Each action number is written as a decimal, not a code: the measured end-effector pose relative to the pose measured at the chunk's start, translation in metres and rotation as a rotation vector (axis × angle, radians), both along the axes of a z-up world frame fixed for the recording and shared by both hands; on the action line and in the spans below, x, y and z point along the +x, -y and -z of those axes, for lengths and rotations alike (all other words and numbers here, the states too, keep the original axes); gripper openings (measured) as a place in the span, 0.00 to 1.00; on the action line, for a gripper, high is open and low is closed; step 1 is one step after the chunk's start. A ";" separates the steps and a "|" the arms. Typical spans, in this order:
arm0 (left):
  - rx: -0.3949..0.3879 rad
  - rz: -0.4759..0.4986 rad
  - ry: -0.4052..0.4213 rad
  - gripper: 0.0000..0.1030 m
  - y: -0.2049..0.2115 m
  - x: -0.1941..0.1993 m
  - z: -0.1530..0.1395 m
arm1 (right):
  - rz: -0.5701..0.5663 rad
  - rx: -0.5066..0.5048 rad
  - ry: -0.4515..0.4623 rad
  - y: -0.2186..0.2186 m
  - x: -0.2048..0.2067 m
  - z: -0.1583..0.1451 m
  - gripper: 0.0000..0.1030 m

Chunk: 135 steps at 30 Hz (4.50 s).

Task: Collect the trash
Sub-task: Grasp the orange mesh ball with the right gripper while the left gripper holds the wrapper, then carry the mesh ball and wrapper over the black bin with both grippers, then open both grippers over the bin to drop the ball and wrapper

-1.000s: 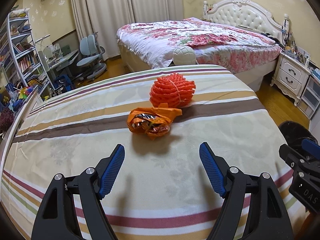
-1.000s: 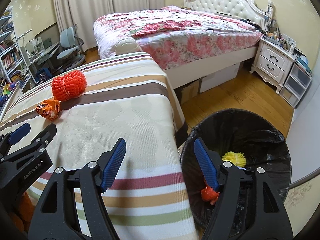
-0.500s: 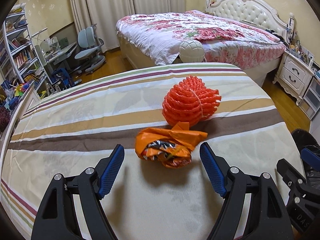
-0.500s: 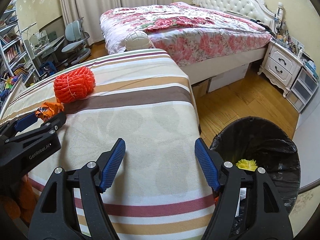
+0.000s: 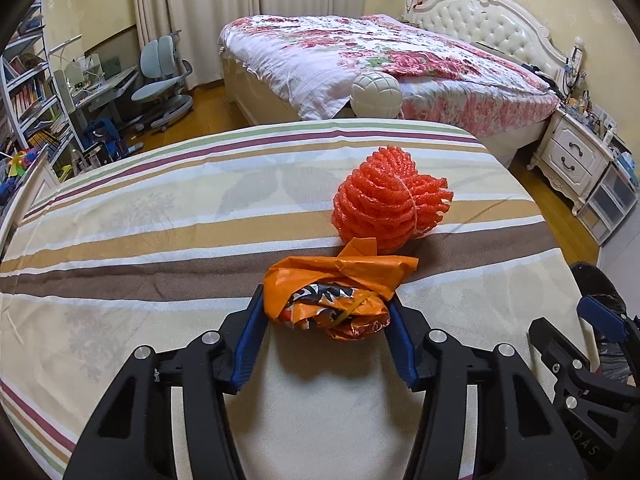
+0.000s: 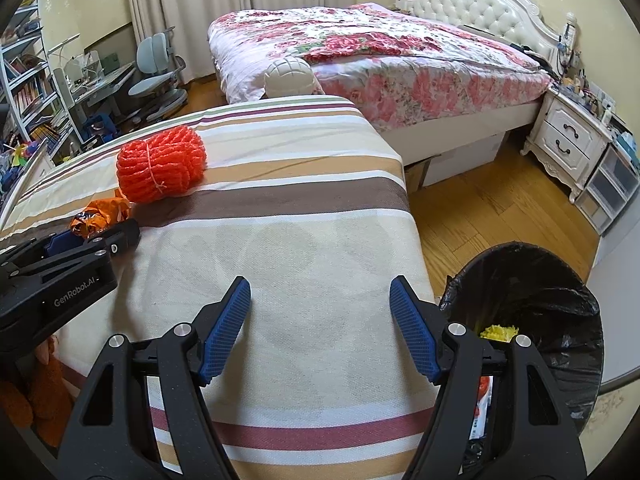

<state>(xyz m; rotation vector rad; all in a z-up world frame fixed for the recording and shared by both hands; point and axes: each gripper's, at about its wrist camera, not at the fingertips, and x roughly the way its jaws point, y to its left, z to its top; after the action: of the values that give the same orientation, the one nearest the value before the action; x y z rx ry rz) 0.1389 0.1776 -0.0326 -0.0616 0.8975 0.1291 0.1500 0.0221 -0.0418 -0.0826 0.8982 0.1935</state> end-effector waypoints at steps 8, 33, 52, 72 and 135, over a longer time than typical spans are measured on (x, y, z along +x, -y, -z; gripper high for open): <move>0.010 -0.043 0.014 0.52 -0.027 -0.015 -0.004 | -0.044 -0.006 0.000 -0.024 -0.002 -0.001 0.69; 0.058 -0.230 0.038 0.52 -0.150 -0.015 -0.011 | -0.087 0.011 -0.003 -0.139 0.044 -0.011 0.75; 0.015 -0.170 0.051 0.52 -0.120 -0.032 -0.015 | -0.077 0.045 0.026 -0.108 0.021 -0.020 0.54; -0.041 0.023 0.102 0.52 0.019 -0.070 -0.036 | 0.031 0.028 0.112 0.031 -0.064 -0.040 0.54; 0.022 0.350 0.159 0.76 0.234 -0.051 -0.032 | 0.454 0.010 0.135 0.230 -0.069 -0.020 0.73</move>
<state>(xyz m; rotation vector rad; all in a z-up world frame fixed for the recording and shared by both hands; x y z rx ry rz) 0.0883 -0.0562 -0.0002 0.1048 0.7357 -0.1895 0.0814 -0.2080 -0.0216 0.1166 0.7600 -0.2289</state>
